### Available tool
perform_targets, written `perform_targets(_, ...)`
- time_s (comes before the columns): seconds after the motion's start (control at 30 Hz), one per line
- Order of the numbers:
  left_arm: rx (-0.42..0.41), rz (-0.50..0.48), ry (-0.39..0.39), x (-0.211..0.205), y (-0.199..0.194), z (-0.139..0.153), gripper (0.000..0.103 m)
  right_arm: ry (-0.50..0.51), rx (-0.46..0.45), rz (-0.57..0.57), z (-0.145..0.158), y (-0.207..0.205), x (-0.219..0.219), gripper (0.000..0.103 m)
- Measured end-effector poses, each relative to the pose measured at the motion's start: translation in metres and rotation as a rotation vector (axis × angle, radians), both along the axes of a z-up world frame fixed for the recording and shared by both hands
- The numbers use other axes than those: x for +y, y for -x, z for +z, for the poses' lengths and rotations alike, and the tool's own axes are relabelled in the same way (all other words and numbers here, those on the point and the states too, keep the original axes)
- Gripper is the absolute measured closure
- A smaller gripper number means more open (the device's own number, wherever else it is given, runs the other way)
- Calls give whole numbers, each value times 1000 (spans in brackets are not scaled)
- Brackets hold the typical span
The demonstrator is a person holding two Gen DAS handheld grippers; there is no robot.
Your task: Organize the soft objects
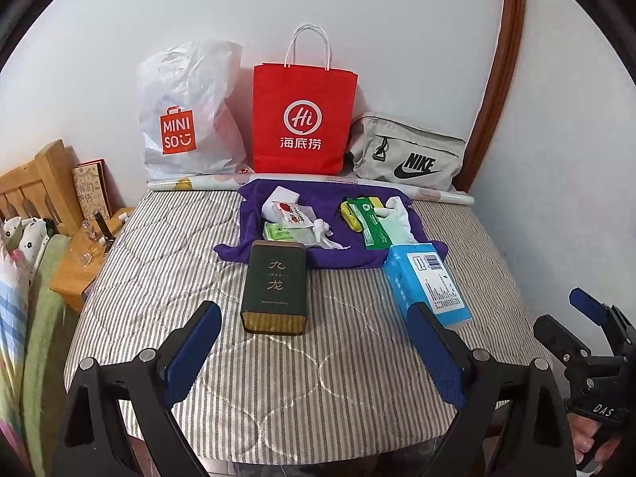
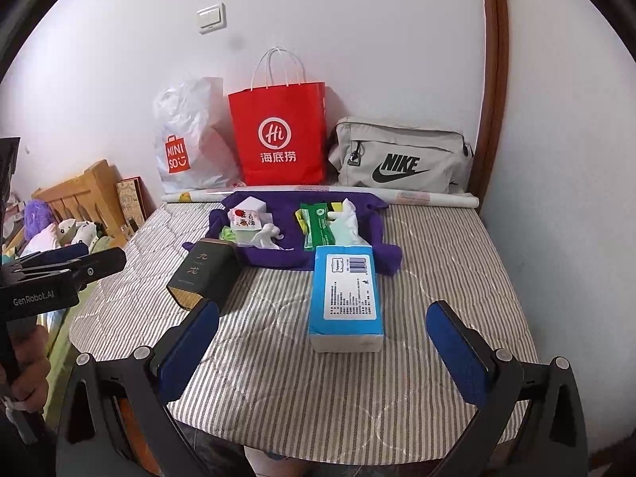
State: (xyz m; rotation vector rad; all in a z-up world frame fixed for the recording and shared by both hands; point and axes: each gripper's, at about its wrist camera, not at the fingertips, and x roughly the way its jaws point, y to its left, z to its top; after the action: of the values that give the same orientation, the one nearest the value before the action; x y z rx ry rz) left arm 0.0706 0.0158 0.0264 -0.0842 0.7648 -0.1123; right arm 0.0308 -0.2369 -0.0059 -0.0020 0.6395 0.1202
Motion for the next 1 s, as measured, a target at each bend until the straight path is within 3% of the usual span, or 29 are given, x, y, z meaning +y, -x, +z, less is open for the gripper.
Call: perform_targets(1.0, -7, -9, 5, 1, 8, 4, 9, 2, -21, 7, 6, 9, 0, 0)
